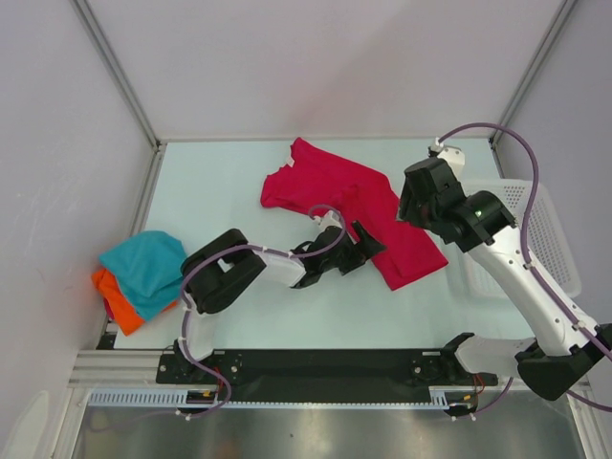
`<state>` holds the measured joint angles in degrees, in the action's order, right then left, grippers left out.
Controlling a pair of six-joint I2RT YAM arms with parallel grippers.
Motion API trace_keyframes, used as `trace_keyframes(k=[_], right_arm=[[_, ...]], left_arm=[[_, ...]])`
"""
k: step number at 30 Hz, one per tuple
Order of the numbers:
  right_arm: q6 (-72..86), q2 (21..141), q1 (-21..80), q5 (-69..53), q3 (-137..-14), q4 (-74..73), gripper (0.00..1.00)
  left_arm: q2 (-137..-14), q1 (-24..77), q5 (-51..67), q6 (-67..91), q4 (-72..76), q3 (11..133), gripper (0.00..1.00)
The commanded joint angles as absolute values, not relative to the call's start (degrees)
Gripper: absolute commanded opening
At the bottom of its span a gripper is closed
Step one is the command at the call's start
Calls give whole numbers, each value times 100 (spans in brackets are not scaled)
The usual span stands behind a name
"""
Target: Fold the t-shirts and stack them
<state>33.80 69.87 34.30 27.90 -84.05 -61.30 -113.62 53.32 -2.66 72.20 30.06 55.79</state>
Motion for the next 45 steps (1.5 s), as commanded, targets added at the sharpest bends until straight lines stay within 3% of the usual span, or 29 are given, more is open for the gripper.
trace_keyframes(k=[1, 11, 14, 17, 18, 21, 23, 26, 27, 41, 45], right_arm=[[3507, 6961, 3472, 3076, -8841, -6372, 61], [3524, 7295, 3480, 3147, -9140, -6433, 61], [3516, 7409, 3480, 3129, -9325, -6469, 61], [3524, 7436, 3489, 3138, -9430, -6495, 61], [3516, 7444, 3489, 3129, -9439, -6504, 61], [3533, 7427, 3498, 3120, -9431, -6504, 61], [3542, 7392, 3507, 3111, -9422, -6513, 61], [3551, 7331, 3524, 3103, -9422, -6521, 61], [3533, 7304, 3524, 3094, -9422, -6539, 61], [3507, 6987, 3525, 2892, -9229, -6346, 61], [3419, 7101, 3525, 2734, -9194, -6311, 62]], left_arm=[[-11881, 5414, -106, 7496, 2741, 5704, 99], [-12655, 5704, 395, 7822, 2944, 6442, 97], [-12875, 5730, 588, 7901, 3075, 6627, 83], [-13025, 5722, 782, 8129, 3505, 6531, 58], [-13104, 5722, 834, 8234, 3620, 6452, 42], [-13192, 5713, 958, 8341, 3849, 6346, 28], [-13184, 5704, 993, 8323, 3824, 6311, 25], [-13105, 5669, 1054, 8279, 3797, 6249, 12], [-13078, 5660, 1081, 8271, 3788, 6188, 1], [-11638, 5335, 1414, 8516, 4507, 4290, 0], [-10839, 5177, 1626, 8683, 4912, 2871, 0]])
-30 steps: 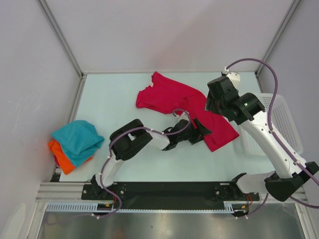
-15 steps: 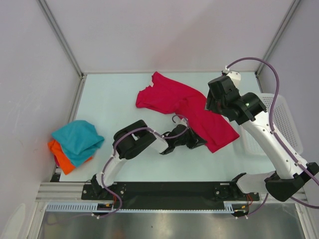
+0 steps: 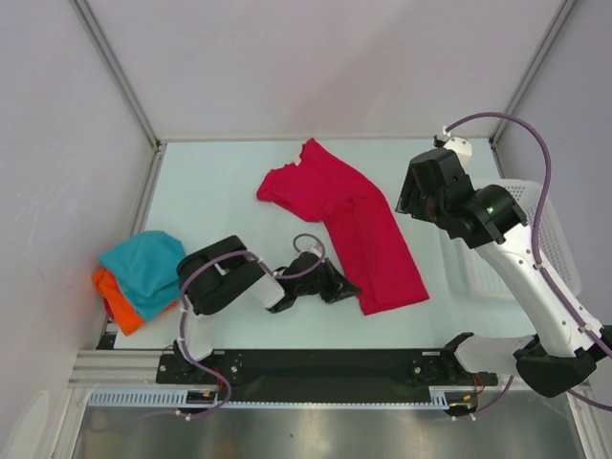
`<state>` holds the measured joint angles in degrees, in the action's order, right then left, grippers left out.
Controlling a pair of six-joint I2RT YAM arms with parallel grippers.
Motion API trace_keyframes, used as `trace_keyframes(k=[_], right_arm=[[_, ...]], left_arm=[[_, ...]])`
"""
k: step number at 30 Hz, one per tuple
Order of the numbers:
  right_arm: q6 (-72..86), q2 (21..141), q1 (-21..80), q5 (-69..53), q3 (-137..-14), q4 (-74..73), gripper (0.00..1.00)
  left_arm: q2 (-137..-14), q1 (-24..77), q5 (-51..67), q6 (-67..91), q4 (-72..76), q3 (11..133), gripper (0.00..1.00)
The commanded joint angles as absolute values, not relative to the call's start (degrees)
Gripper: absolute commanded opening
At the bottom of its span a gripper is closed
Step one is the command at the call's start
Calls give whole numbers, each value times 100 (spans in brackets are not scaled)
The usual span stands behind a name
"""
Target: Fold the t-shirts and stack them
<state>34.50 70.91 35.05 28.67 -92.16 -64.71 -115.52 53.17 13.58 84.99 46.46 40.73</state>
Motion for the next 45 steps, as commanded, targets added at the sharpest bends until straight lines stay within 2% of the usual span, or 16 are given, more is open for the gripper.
trace_keyframes(k=[1, 6, 9, 10, 11, 14, 16, 19, 21, 24, 26, 27, 30, 32, 38, 45], right_arm=[[3384, 7189, 3524, 2646, -9150, -6293, 62], [3235, 7470, 3498, 2347, -8895, -5925, 64], [3085, 7664, 3419, 2075, -8710, -5477, 65], [3033, 7742, 3367, 1900, -8658, -5354, 65], [2928, 7839, 3323, 1811, -8614, -5083, 66], [2857, 8366, 3156, 1556, -8578, -4817, 66], [2848, 8726, 3120, 1407, -8666, -4747, 66], [2813, 9077, 3016, 1153, -8570, -4308, 66], [2804, 9350, 2840, 968, -8596, -4070, 67], [2760, 10000, 2462, 537, -8771, -3841, 67], [2637, 10561, 2312, 492, -9094, -3823, 67], [2585, 10782, 2277, 466, -9236, -3823, 67], [2453, 11547, 2171, 326, -10017, -3981, 67], [2356, 12090, 2162, 282, -10710, -4078, 66], [2276, 13374, 2180, 53, -12451, -4438, 67], [2373, 14386, 2153, -220, -13402, -4403, 67]], left_arm=[[-10419, 5159, 1635, 8736, 5035, 2526, 0], [-8625, 5177, 1293, 9051, 5055, 296, 0], [-7001, 5177, 863, 9115, 4021, -385, 0], [-6552, 5177, 670, 9036, 2877, -361, 0], [-5652, 5168, 485, 8774, 2274, -143, 0], [-4374, 5098, -324, 8098, 373, 603, 0], [-4114, 4914, -580, 7815, -443, 895, 0], [-4061, 4694, -388, 7506, -694, 1134, 0], [-4139, 4685, -273, 7497, -659, 1099, 10], [-4219, 4685, -53, 7515, -475, 1011, 44], [-4149, 4685, 158, 7506, -483, 993, 61], [-4122, 4685, 167, 7497, -527, 1019, 75], [-3938, 4685, 167, 7436, -755, 1107, 91], [-3789, 4685, 123, 7418, -949, 1151, 95], [-3183, 4685, 18, 7339, -1590, 1309, 96], [-2436, 4685, 9, 7330, -2389, 1406, 96]])
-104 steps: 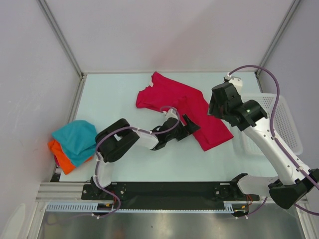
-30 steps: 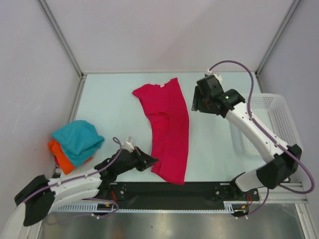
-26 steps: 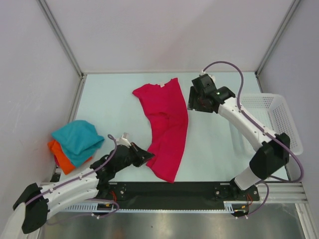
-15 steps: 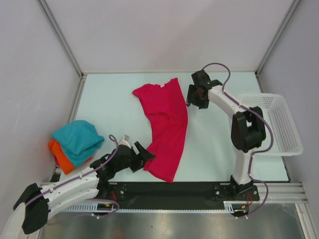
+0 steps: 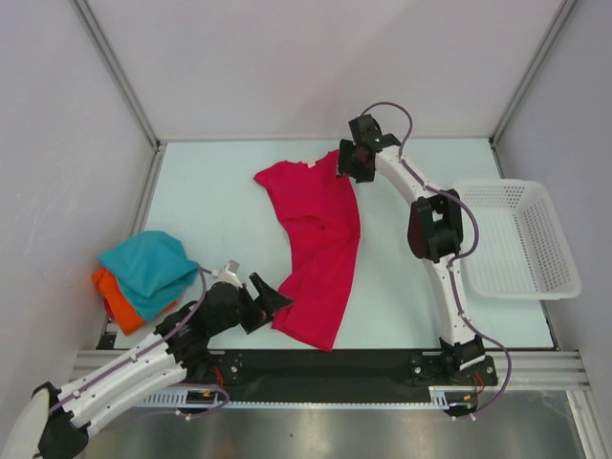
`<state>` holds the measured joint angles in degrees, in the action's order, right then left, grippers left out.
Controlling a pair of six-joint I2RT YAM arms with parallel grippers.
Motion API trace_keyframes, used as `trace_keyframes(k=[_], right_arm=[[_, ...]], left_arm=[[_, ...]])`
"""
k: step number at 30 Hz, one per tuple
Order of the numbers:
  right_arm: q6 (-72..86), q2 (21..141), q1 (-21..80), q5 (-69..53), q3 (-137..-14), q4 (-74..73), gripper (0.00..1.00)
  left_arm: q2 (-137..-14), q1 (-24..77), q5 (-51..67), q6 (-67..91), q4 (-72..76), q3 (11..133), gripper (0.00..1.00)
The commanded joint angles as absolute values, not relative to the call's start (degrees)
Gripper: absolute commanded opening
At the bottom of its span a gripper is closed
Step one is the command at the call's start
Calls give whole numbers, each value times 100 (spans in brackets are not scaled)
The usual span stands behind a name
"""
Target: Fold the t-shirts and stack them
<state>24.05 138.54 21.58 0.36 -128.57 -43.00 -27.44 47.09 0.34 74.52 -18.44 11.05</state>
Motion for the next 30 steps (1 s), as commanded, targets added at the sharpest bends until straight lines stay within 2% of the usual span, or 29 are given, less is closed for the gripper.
trace_keyframes(k=[1, 6, 14, 15, 16, 18, 19, 26, 30], right_arm=[[2382, 14466, 2136, -255, -13447, -4334, 67], [2417, 14879, 2083, -422, -13491, -4052, 67], [2558, 15319, 2083, -747, -13394, -3455, 64], [2566, 15363, 2066, -791, -13429, -3384, 60], [2566, 15450, 2048, -869, -13499, -3349, 38], [2601, 15539, 2013, -914, -13605, -3287, 18], [2628, 15591, 1987, -923, -13675, -3287, 0], [2847, 15592, 1609, -423, -13904, -3199, 0], [2830, 15425, 1433, 585, -13930, -3269, 0]], left_arm=[[-2365, 4685, 9, 7321, -2460, 1450, 96], [-2215, 4693, 17, 7041, -2768, 1661, 96], [-3058, 4693, 316, 6741, -2857, 1960, 96], [-3154, 4693, 316, 6706, -2822, 2003, 96], [-3286, 4693, 316, 6697, -2795, 2030, 96], [-3445, 4693, 316, 6662, -2716, 2109, 96], [-3585, 4693, 316, 6653, -2681, 2135, 96], [-4121, 4685, 457, 6539, -2391, 2250, 96], [-4236, 4650, 589, 6548, -2206, 2162, 96]])
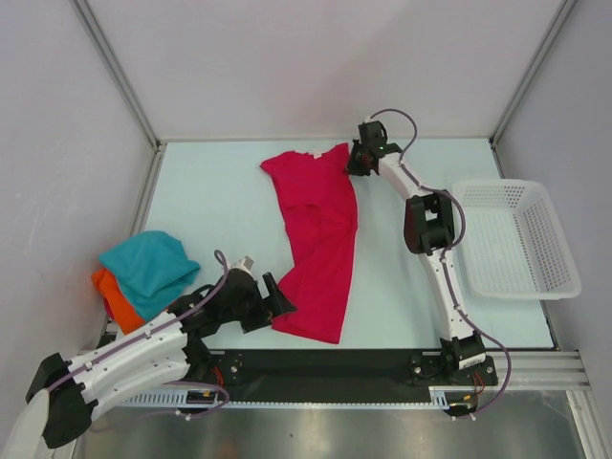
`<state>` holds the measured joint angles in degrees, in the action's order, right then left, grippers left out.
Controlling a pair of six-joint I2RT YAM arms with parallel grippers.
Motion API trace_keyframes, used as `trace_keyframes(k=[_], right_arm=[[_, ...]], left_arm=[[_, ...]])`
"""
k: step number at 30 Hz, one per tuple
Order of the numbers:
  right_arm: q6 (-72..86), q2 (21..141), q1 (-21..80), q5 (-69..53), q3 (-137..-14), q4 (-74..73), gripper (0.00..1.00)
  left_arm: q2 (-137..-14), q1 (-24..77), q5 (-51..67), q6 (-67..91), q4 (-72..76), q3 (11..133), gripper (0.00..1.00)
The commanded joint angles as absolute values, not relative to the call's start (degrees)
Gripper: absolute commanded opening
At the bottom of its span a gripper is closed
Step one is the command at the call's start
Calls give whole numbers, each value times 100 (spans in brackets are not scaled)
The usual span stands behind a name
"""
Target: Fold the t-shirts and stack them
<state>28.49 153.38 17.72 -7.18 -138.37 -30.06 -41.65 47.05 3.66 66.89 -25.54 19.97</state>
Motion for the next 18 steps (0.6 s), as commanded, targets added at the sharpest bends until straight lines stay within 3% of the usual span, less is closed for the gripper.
trace_keyframes(k=[1, 7, 8, 9, 11, 12, 18], right_arm=[[2813, 15390, 1407, 754, -13931, -3287, 0], [2839, 15477, 1134, 819, -14158, -3357, 0], [2839, 15538, 1116, 704, -14246, -3444, 5], [2787, 15600, 1108, 425, -14334, -3471, 26], [2760, 15662, 1107, 186, -14362, -3472, 37], [2751, 15645, 1107, 80, -14344, -3463, 47], [2488, 15180, 1239, 210, -14265, -3445, 58]], left_arm=[[-4254, 4632, 632, 6565, -2136, 2136, 96], [-4175, 4360, 870, 6557, -1986, 1960, 96], [-4157, 4298, 888, 6539, -1986, 1960, 96], [-4140, 4280, 888, 6522, -1978, 1951, 96], [-4140, 4245, 897, 6504, -1969, 1951, 96], [-4157, 4245, 905, 6487, -1960, 1951, 96], [-4236, 4236, 967, 6469, -1838, 1925, 96]])
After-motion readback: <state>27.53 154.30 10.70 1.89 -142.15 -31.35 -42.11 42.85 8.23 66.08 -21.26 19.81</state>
